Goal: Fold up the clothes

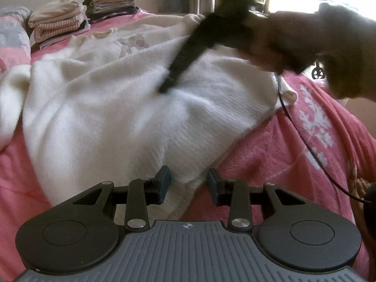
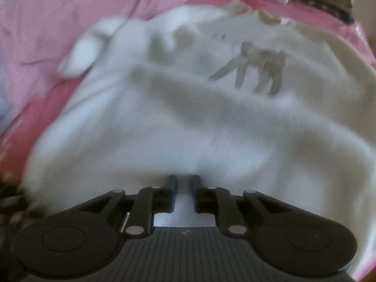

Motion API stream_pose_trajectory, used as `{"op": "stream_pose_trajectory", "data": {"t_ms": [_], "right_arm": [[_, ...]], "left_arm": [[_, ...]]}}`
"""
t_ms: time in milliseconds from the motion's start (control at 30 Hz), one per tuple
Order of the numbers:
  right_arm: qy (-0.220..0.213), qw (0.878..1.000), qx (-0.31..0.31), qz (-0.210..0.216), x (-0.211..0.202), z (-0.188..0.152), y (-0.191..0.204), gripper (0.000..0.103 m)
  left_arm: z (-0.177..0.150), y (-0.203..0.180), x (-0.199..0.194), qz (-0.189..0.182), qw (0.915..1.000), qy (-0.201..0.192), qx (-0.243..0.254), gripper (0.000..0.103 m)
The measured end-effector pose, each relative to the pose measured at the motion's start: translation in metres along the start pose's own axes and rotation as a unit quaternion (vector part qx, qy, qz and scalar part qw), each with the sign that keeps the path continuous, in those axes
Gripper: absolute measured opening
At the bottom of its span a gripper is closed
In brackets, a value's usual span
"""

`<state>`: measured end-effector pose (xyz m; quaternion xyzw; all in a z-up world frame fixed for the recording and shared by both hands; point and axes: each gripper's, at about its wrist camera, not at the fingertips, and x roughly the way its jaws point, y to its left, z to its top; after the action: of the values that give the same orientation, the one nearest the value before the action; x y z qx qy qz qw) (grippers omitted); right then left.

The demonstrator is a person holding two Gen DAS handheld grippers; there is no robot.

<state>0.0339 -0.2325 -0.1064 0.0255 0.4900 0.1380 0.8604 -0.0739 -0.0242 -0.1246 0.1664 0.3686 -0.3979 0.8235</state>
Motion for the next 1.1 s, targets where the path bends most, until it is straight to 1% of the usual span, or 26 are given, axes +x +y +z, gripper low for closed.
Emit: {"op": "stream_pose_trajectory", "data": {"t_ms": [33,67,100,133,167,200,233,267,300,367,400,433,467,500,567,600,667,700,767,867,933,1000,1033,1100], "right_arm": [[-0.015,1.000,0.024,-0.011,-0.004,0.007,-0.005,0.005],[-0.034,0.999,0.027,-0.029,-0.012,0.010,-0.005,0.012],[-0.042,0.998,0.014,-0.041,-0.023,0.009,-0.003,0.015],[-0.050,0.997,0.001,-0.052,-0.034,0.008,-0.001,0.021],[-0.032,0.999,0.002,-0.026,-0.041,0.003,-0.002,0.029],[0.000,1.000,0.018,0.016,-0.042,-0.004,-0.006,0.031],[0.029,0.998,0.033,0.044,-0.038,-0.009,-0.010,0.032],[0.047,0.997,0.039,0.047,-0.030,-0.011,-0.012,0.031],[0.039,0.997,0.058,0.039,-0.023,-0.008,-0.019,0.028],[0.017,0.995,0.098,0.021,-0.011,-0.002,-0.033,0.017],[0.006,0.993,0.119,0.012,-0.005,0.002,-0.040,0.014],[-0.010,0.990,0.139,0.005,-0.010,0.006,-0.046,0.014],[-0.024,0.991,0.134,-0.012,-0.024,0.006,-0.048,0.019],[-0.037,0.991,0.126,-0.030,-0.038,0.006,-0.049,0.022],[-0.036,0.992,0.116,-0.027,-0.069,-0.003,-0.056,0.029],[-0.035,0.991,0.124,-0.023,-0.086,-0.011,-0.062,0.030],[-0.032,0.989,0.143,-0.026,-0.114,-0.033,-0.071,0.032],[-0.031,0.990,0.138,-0.028,-0.121,-0.045,-0.068,0.032],[-0.028,0.991,0.124,-0.030,-0.135,-0.067,-0.061,0.032],[-0.026,0.996,0.031,-0.075,-0.139,-0.100,-0.023,0.032],[-0.024,0.993,-0.039,-0.108,-0.137,-0.118,0.002,0.032],[-0.019,0.983,-0.118,-0.137,-0.129,-0.131,0.023,0.032],[-0.016,0.976,-0.158,-0.149,-0.124,-0.137,0.033,0.032],[-0.006,0.957,-0.221,-0.186,-0.107,-0.147,0.044,0.033]], "left_arm": [[0.000,0.000,0.000,0.001,1.0000,0.000,0.002,0.035],[0.000,0.000,0.000,0.001,1.0000,0.000,0.002,0.035],[0.000,0.000,-0.001,0.001,1.0000,0.000,0.002,0.035],[0.000,0.000,-0.002,0.001,1.0000,0.000,0.001,0.035],[-0.001,0.001,-0.002,0.001,1.0000,0.000,0.000,0.035],[-0.002,0.002,-0.003,0.000,1.0000,-0.001,-0.001,0.035],[-0.003,0.002,-0.003,-0.002,1.0000,-0.002,-0.003,0.035],[-0.004,0.003,-0.002,-0.004,1.0000,-0.002,-0.006,0.035],[-0.004,0.004,-0.002,-0.006,0.9999,-0.003,-0.008,0.035],[-0.004,0.004,0.000,-0.009,0.9999,-0.002,-0.009,0.035],[-0.004,0.004,0.000,-0.009,0.9999,-0.001,-0.008,0.035],[-0.003,0.004,-0.001,-0.009,0.9999,0.000,-0.006,0.035],[-0.003,0.004,-0.001,-0.008,1.0000,0.001,-0.004,0.035],[-0.002,0.004,-0.001,-0.007,1.0000,0.001,-0.004,0.035],[-0.003,0.004,-0.002,-0.008,1.0000,0.000,-0.005,0.035],[-0.003,0.005,-0.003,-0.009,0.9999,0.000,-0.006,0.035],[-0.004,0.004,-0.002,-0.008,0.9999,-0.002,-0.007,0.035],[-0.004,0.003,-0.001,-0.007,0.9999,-0.003,-0.008,0.035],[-0.004,0.002,0.000,-0.004,1.0000,-0.002,-0.007,0.035],[-0.001,0.001,0.001,0.000,1.0000,0.004,-0.007,0.035],[0.000,0.001,0.001,0.001,0.9999,0.007,-0.009,0.035],[0.001,0.001,0.001,0.002,0.9999,0.009,-0.011,0.035],[0.001,0.001,0.001,0.003,0.9999,0.010,-0.010,0.036],[0.001,-0.001,0.001,0.008,0.9999,0.010,-0.009,0.036]]}}
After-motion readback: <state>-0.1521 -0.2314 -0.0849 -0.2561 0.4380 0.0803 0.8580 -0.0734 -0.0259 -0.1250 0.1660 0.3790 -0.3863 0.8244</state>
